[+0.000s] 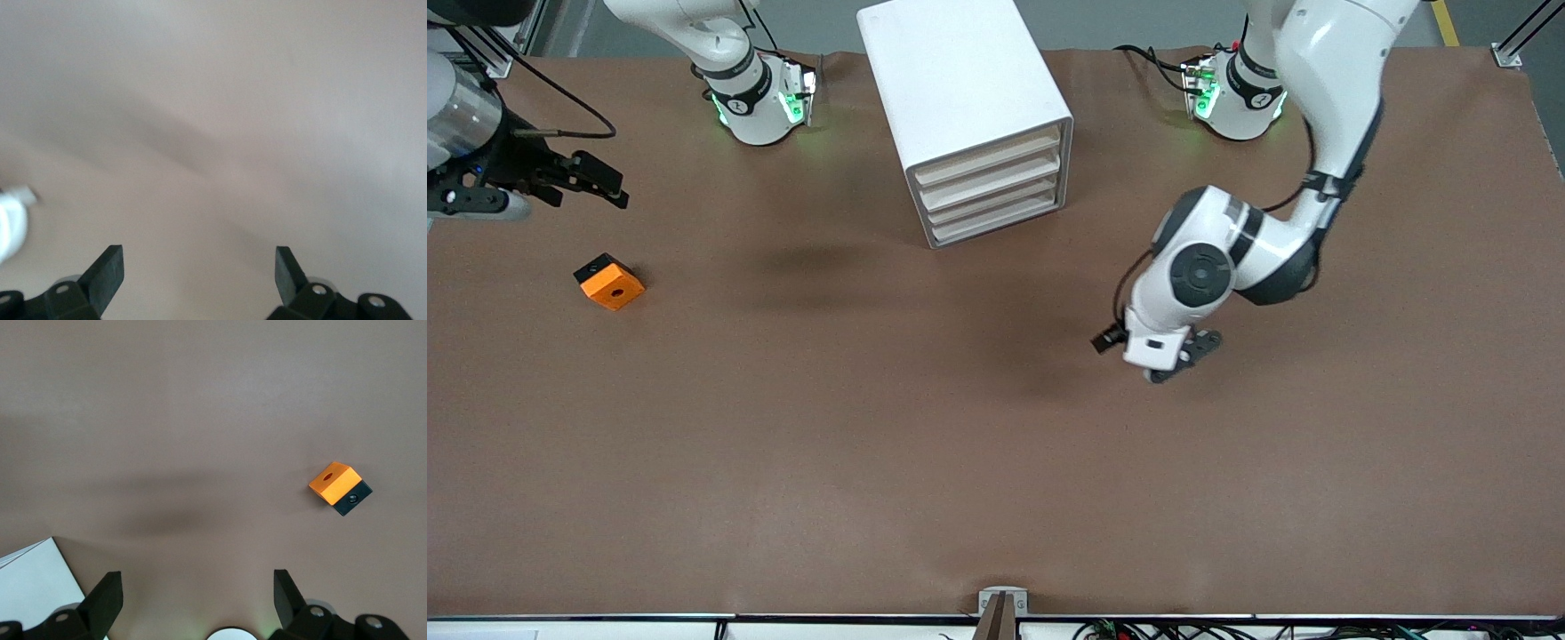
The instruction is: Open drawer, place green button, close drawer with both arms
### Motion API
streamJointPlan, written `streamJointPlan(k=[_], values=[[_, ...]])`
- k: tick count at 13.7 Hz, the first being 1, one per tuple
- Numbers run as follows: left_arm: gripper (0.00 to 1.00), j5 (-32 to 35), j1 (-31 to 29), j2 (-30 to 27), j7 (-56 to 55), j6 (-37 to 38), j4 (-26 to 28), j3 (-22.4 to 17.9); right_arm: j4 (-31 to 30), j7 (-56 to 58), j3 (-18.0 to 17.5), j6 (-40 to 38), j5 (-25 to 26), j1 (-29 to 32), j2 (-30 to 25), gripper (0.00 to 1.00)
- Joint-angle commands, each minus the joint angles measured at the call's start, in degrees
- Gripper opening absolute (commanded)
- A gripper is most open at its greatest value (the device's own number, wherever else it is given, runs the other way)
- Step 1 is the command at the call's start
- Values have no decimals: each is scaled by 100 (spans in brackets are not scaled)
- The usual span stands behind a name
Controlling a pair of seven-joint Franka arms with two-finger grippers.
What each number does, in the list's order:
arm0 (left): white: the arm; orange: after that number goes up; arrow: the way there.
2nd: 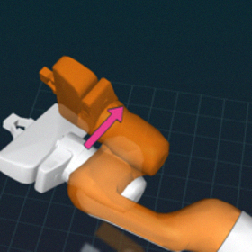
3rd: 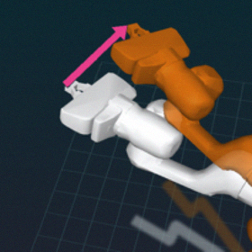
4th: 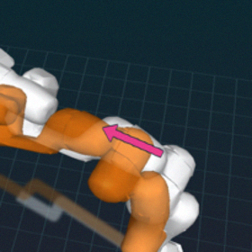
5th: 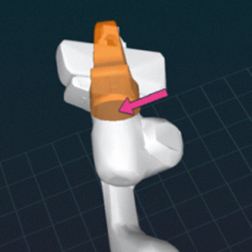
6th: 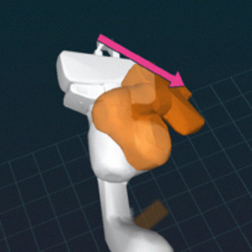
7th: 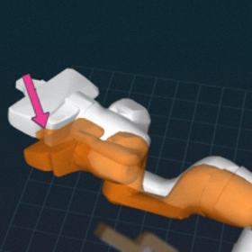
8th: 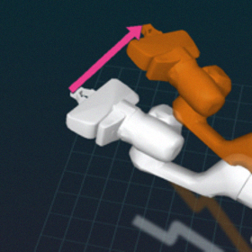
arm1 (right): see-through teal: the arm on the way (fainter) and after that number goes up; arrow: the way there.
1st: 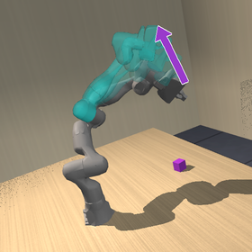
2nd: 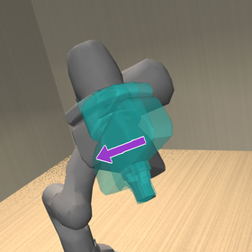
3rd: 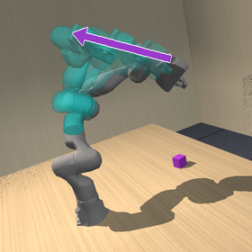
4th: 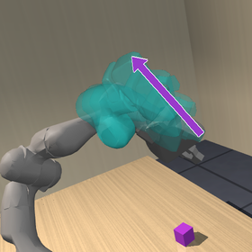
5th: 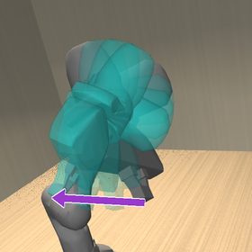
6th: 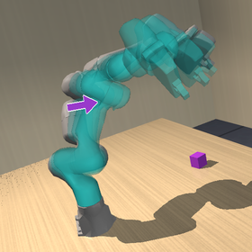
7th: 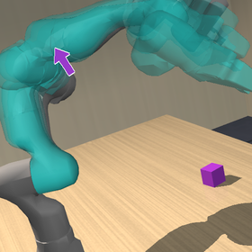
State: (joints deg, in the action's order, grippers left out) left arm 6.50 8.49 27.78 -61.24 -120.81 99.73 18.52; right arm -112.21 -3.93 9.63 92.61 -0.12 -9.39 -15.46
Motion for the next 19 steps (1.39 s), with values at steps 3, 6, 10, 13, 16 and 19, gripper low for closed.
streamJointPlan(k=[3,6,10,13,16,19], values=[[100,824,-785,-167,1224,671,-760,47,1172,7,-41,-533,47,25,401,100],[100,1028,-1102,-614,1798,1024,-947,47,1790,6,-40,-1104,47,69,720,100],[100,1019,-1376,-1335,2518,1437,-947,56,1781,6,-40,-1105,47,52,764,100],[100,906,-1542,-1853,3273,1726,-938,56,1799,6,-40,-1105,47,60,799,100],[100,345,-1377,-2486,3688,2288,-886,-294,1799,15,-241,-1105,21,471,808,100],[100,-270,-1016,-3031,4223,2860,-790,-787,1799,-20,-1147,-1105,-76,1290,808,100]])
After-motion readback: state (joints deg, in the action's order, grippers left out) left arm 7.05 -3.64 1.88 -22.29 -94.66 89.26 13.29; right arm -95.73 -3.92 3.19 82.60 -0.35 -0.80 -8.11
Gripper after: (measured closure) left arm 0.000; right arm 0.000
